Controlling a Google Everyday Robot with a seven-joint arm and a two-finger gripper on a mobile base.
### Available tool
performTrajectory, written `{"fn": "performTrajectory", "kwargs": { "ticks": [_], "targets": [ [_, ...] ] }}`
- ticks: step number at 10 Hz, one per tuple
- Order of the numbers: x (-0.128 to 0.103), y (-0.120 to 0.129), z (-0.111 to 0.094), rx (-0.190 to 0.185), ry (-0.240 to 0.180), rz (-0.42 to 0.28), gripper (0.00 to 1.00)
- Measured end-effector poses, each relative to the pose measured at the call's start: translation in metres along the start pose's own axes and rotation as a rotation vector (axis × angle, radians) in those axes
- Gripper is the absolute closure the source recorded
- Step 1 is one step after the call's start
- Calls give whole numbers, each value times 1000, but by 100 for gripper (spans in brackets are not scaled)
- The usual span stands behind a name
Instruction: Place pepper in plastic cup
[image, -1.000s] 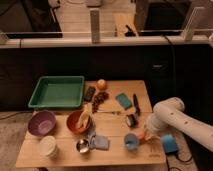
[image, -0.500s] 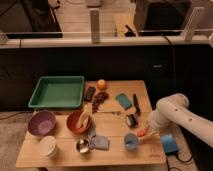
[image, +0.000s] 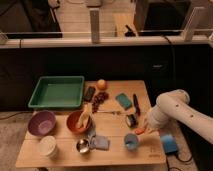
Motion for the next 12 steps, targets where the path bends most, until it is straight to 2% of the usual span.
{"fn": "performTrajectory", "kwargs": {
  "ticks": [2,6,10,12],
  "targets": [
    [-18,3,-3,1,2,-31,100],
    [-50,21,-11,-9,-33,-84,100],
    [-74,37,-4,-32,-58,-110,100],
    [-84,40,7,-49,-53,-136,100]
  ]
}}
